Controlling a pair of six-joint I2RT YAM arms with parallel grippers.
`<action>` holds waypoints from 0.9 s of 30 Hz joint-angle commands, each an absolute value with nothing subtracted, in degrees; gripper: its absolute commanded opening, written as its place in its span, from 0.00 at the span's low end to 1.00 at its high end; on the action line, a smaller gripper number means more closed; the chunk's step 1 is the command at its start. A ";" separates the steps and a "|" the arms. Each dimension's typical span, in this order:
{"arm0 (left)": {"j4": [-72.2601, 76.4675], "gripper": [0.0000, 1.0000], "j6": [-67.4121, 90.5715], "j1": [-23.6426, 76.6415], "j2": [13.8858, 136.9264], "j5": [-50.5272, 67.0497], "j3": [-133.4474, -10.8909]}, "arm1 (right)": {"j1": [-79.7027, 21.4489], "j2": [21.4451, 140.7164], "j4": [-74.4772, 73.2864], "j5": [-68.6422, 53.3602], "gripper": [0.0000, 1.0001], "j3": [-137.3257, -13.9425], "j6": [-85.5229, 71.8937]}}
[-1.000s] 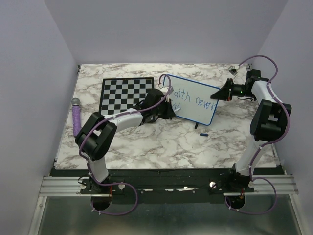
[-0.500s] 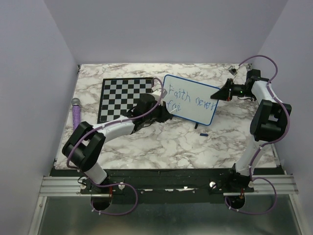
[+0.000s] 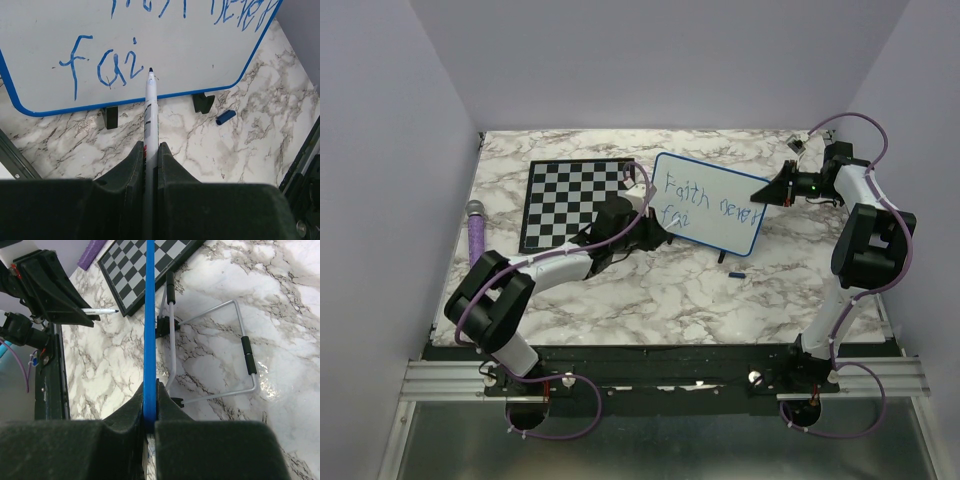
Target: Write a sentence on the whiteboard
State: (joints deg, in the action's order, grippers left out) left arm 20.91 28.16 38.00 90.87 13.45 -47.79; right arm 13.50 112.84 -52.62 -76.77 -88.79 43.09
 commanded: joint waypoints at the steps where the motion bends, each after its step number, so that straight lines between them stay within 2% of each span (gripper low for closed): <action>1: 24.34 0.00 28.83 38.76 91.67 11.78 -47.90 | 13.27 113.47 -53.00 -76.55 0.01 -90.26 45.09; 27: 17.58 0.00 28.04 41.40 102.57 7.91 -62.14 | 13.27 113.64 -52.91 -76.55 0.00 -90.44 45.00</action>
State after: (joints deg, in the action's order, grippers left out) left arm 19.75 28.56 41.01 101.47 9.34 -60.77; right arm 13.50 112.84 -52.64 -76.77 -88.79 43.13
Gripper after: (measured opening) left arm 0.173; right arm 0.113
